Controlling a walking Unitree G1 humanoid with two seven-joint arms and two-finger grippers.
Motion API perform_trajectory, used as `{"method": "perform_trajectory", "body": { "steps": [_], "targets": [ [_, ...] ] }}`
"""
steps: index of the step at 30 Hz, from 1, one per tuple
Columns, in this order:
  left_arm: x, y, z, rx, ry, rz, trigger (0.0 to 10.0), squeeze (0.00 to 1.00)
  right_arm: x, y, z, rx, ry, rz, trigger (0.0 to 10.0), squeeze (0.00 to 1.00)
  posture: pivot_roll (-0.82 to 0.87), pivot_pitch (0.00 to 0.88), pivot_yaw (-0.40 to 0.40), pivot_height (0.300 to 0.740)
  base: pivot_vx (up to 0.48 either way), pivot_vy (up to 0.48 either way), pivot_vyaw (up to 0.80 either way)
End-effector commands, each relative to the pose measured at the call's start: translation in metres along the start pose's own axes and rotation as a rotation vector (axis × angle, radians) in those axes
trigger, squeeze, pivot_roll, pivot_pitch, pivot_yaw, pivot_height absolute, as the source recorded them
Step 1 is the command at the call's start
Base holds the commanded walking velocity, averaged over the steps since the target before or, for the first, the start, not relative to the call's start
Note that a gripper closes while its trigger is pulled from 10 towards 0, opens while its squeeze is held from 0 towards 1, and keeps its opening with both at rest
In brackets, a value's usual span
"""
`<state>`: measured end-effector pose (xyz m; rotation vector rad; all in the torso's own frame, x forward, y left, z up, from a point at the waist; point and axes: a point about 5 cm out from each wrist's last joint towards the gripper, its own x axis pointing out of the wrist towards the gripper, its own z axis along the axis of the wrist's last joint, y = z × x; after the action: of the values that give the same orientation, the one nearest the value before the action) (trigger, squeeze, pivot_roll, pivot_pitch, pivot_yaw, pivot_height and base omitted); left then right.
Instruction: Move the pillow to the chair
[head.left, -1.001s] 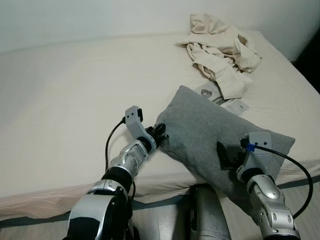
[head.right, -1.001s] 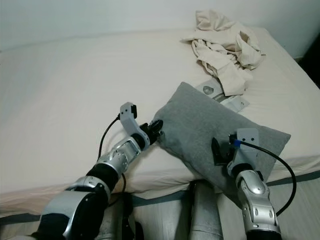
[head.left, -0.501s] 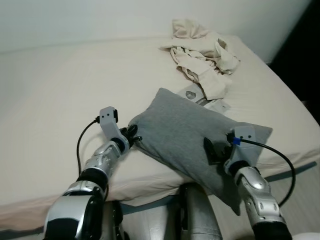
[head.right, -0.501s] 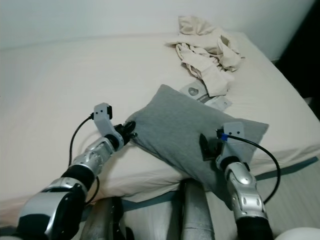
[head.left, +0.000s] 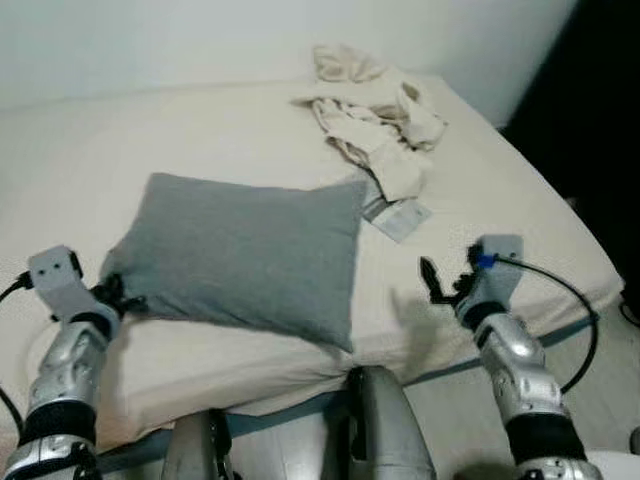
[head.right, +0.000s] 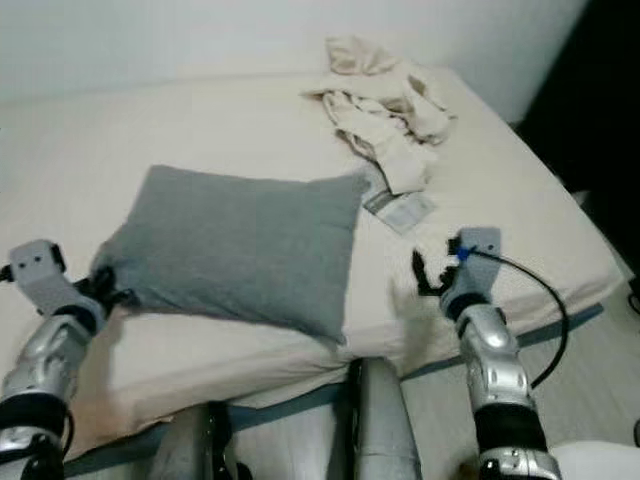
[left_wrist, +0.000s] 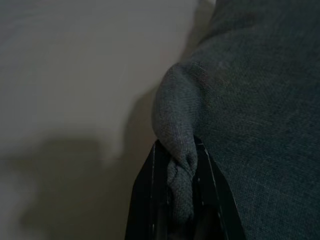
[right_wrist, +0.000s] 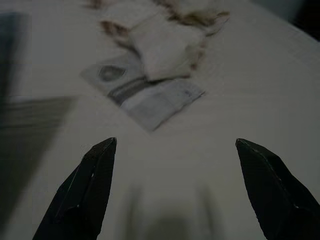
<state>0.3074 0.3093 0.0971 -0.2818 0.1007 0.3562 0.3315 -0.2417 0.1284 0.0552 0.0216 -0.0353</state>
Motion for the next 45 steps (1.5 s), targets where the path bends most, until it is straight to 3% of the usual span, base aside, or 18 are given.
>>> {"method": "perform_trajectory", "body": {
  "steps": [1,2,5,7,13,14,17,20,22,23,24,25,31,40,41,45],
  "targets": [
    [-0.012,0.024,-0.01,0.041,0.091,0.027,0.0,0.0,-0.007,-0.01,-0.021,0.046,0.09,-0.037,10.0,0.0,0.03,0.212,-0.019,0.593,0.0,0.0,0.0],
    [-0.012,0.024,-0.01,0.041,0.091,0.027,0.0,0.0,-0.007,-0.01,-0.021,0.046,0.09,-0.037,10.0,0.0,0.03,0.212,-0.019,0.593,0.0,0.0,0.0],
    [-0.028,0.01,-0.029,0.1,0.238,-0.19,0.0,0.0,-0.006,-0.003,-0.031,0.089,0.145,-0.005,10.0,0.0,0.03,0.211,-0.018,0.593,0.0,0.0,0.0],
    [-0.039,0.003,-0.039,0.132,0.324,-0.294,0.0,0.0,-0.003,0.009,-0.034,0.131,0.164,0.047,10.0,0.0,0.03,0.211,-0.018,0.593,0.0,0.0,0.0],
    [-0.05,-0.004,-0.042,0.198,0.383,-0.361,0.0,0.0,0.002,0.03,-0.036,0.168,0.167,0.118,10.0,0.0,0.04,0.213,-0.016,0.593,0.0,0.0,0.0],
    [-0.05,-0.004,-0.042,0.198,0.383,-0.361,0.0,0.0,0.002,0.03,-0.036,0.168,0.167,0.118,10.0,0.0,0.04,0.213,-0.016,0.593,0.0,0.0,0.0],
    [-0.059,-0.031,-0.033,0.091,0.398,-0.493,0.0,0.0,0.009,0.051,-0.038,0.244,0.185,0.18,10.0,0.0,0.04,0.216,-0.013,0.593,0.0,0.0,0.0],
    [-0.062,-0.038,-0.033,0.08,0.407,-0.536,0.0,0.0,0.01,0.057,-0.04,0.258,0.198,0.211,10.0,0.0,0.04,0.218,-0.012,0.593,0.0,0.0,0.0],
    [-0.068,-0.053,-0.036,0.074,0.426,-0.618,0.0,0.0,0.01,0.075,-0.043,0.261,0.225,0.342,10.0,0.28,0.04,0.217,-0.012,0.593,0.0,0.0,0.0],
    [-0.068,-0.053,-0.036,0.074,0.426,-0.618,0.0,0.0,0.01,0.075,-0.043,0.261,0.225,0.342,10.0,0.28,0.04,0.217,-0.012,0.593,0.0,0.0,0.0],
    [-0.068,-0.056,-0.038,0.075,0.428,-0.618,0.0,0.0,0.011,0.08,-0.043,0.267,0.227,0.366,10.0,0.73,0.04,0.216,-0.012,0.593,0.0,0.0,0.0],
    [-0.066,-0.059,-0.039,0.07,0.432,-0.611,0.0,0.0,0.012,0.085,-0.044,0.308,0.232,0.391,10.0,1.0,0.03,0.215,-0.012,0.593,0.0,0.0,0.0],
    [-0.061,-0.069,-0.042,0.064,0.439,-0.618,0.0,0.0,0.015,0.079,-0.055,0.398,0.273,0.334,10.0,1.0,0.04,0.21,-0.013,0.593,0.0,0.0,0.0],
    [-0.058,-0.073,-0.038,0.073,0.444,-0.62,0.0,0.0,0.021,0.057,-0.051,0.357,0.228,0.216,10.0,1.0,0.05,0.212,-0.008,0.593,0.0,0.0,0.0],
    [-0.057,-0.074,-0.038,0.082,0.446,-0.621,0.0,0.0,0.022,0.048,-0.053,0.359,0.245,0.146,10.0,1.0,0.07,0.213,0.007,0.593,0.0,0.0,0.0],
    [-0.055,-0.075,-0.036,0.085,0.446,-0.623,0.0,0.0,0.022,0.046,-0.058,0.339,0.28,0.103,10.0,1.0,0.07,0.22,0.013,0.593,0.0,0.0,0.0]
  ]
}}
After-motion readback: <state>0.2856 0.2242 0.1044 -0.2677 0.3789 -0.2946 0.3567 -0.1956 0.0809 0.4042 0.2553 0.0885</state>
